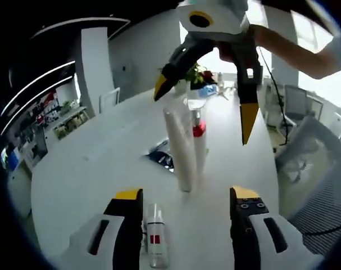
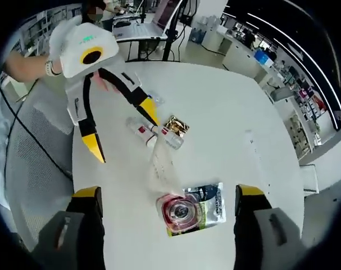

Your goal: Arrange the skincare products in the storage area until every visible bottle or jar stands upright without overlapping.

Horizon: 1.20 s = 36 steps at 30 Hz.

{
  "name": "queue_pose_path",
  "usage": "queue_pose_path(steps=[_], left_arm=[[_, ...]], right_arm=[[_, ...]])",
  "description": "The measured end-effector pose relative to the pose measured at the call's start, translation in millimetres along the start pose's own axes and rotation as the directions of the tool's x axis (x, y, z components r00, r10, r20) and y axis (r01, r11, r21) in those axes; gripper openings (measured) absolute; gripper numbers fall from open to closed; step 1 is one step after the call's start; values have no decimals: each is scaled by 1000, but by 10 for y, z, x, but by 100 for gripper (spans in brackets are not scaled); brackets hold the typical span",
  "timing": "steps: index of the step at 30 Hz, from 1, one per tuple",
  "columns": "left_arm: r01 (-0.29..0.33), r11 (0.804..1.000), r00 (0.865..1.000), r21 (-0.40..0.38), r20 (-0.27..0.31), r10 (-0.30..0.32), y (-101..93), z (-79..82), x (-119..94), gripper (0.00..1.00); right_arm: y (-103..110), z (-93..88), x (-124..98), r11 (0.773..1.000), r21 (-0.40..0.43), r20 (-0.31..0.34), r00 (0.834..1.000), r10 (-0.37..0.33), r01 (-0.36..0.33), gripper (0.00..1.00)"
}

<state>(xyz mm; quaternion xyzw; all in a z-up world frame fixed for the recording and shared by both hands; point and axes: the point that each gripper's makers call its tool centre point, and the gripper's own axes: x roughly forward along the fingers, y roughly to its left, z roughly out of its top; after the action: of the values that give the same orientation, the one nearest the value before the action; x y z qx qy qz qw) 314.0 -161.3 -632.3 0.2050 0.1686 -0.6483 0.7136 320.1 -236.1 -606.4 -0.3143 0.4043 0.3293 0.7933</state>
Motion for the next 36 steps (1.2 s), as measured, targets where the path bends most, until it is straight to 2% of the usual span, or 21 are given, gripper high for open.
queue_pose_path(steps=[3, 11, 13, 16, 18, 24, 28, 33, 36], left_arm=[[-1, 1000, 1000, -24, 1, 1, -20, 25, -33, 61], [-32, 999, 999, -7, 11, 33, -40, 76, -178, 73], [-37, 999, 999, -5, 9, 37, -39, 82, -208, 74], [-56, 998, 998, -11, 8, 56, 4, 83, -260, 78], [-71, 997, 997, -27, 17, 71, 89, 66, -314, 83], [-90, 995, 996, -34, 24, 91, 123, 69, -433, 87], [-104, 994, 994, -33, 22, 105, 145, 73, -407, 92], [-109, 994, 994, -19, 15, 110, 50, 80, -514, 94], [-116, 993, 993, -21, 9, 116, 35, 77, -563, 96]], right_arm=[[-22, 5, -37, 999, 41, 24, 999, -29, 28, 99], [20, 44, -186, 993, 74, 98, 991, -95, 88, 99], [17, 51, -224, 987, 106, 119, 984, -131, 118, 99], [93, 81, -289, 978, 168, 169, 973, -156, 127, 100], [126, 78, -329, 975, 171, 182, 968, -175, 144, 100], [237, 1, -413, 967, 183, 183, 960, -212, 178, 100], [299, -50, -490, 961, 188, 184, 954, -236, 201, 100], [331, -71, -547, 951, 193, 187, 942, -277, 242, 100], [338, -81, -578, 943, 225, 197, 936, -290, 245, 100]])
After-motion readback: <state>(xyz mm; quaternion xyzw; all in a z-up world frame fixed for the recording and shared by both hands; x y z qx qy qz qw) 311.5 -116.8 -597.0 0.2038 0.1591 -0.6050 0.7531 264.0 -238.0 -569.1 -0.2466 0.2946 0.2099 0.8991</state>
